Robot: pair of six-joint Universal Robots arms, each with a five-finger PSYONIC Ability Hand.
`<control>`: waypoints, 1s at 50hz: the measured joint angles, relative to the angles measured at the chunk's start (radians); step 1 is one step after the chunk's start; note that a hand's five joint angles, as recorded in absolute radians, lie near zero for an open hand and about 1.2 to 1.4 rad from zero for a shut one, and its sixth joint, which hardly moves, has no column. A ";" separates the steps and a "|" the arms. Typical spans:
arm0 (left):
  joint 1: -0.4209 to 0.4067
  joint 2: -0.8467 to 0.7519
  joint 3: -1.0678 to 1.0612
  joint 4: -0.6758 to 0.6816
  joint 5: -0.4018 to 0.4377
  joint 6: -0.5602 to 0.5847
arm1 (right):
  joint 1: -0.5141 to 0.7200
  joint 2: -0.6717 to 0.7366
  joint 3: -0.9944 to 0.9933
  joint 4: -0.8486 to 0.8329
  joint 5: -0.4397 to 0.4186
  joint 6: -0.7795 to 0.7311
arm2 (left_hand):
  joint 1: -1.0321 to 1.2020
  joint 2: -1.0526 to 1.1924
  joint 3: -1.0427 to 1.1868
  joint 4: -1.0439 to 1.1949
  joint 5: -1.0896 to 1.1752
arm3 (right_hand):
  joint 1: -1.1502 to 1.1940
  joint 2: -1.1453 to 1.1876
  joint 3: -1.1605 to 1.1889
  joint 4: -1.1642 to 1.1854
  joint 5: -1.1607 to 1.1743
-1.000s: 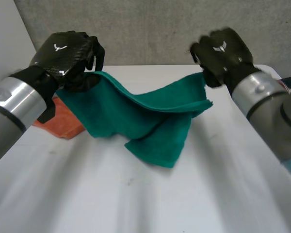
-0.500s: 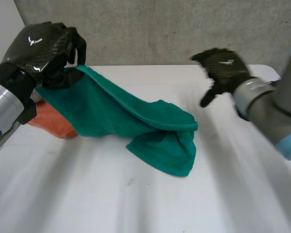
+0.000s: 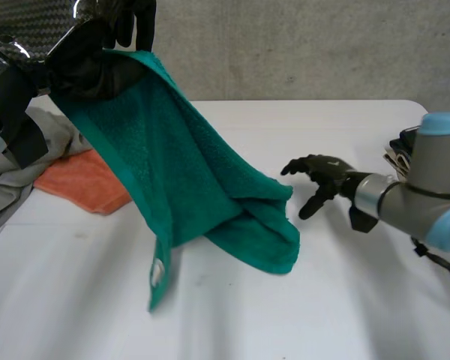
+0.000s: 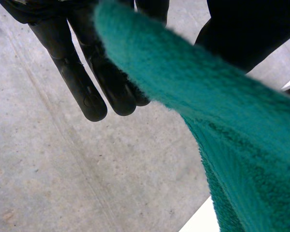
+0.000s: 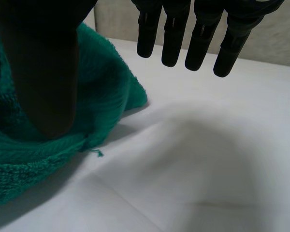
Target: Fold the laundry.
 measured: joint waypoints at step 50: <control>0.268 -0.608 0.038 -0.182 0.044 0.203 | -0.043 -0.422 0.001 0.442 0.128 -0.753 | 0.000 0.000 0.000 0.000 0.010 | 0.698 0.758 0.765 0.774 0.735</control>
